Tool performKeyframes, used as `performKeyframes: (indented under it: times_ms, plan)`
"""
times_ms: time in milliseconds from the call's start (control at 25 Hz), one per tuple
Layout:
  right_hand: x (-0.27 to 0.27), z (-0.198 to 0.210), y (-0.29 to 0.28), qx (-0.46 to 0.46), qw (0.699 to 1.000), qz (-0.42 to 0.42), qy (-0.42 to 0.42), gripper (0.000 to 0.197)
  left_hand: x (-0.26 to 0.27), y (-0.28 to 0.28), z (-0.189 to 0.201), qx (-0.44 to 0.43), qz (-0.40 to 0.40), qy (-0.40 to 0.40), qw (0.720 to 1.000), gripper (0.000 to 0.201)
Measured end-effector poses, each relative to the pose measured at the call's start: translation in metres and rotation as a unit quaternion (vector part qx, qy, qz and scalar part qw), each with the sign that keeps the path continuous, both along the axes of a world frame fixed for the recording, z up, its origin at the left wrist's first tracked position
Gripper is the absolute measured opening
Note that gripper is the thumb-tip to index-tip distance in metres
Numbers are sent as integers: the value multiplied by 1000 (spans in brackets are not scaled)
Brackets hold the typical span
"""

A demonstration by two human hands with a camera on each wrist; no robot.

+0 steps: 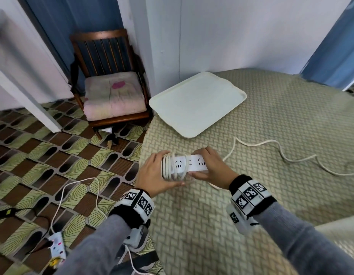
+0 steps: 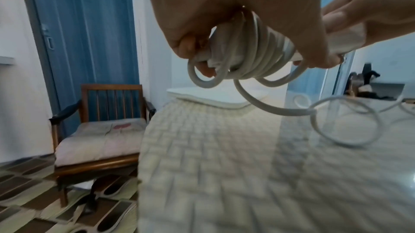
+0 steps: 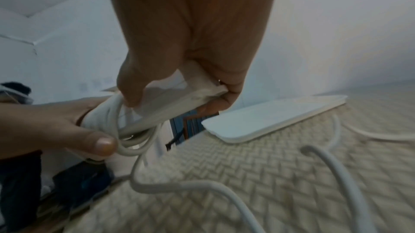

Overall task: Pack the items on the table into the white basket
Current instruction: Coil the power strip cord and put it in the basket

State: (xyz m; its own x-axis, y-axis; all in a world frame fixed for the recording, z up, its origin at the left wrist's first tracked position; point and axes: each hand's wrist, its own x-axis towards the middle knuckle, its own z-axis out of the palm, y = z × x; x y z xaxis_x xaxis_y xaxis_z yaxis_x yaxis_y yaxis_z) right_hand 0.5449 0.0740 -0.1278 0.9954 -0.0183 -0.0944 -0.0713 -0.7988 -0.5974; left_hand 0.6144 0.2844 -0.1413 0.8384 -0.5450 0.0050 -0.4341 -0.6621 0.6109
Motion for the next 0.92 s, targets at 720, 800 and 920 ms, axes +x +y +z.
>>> performKeyframes:
  times_ms: [720,800,920]
  plan:
    - [-127,183,-33,75,951,-46,-297,67,-109,-47,194,-192,-45,-273,942,63]
    - [-135,190,-34,56,939,-40,-338,69,-118,-57,206,-240,-25,-244,939,56]
    - [-144,199,-38,21,925,-23,-378,71,-127,-65,218,-265,-30,-196,944,46]
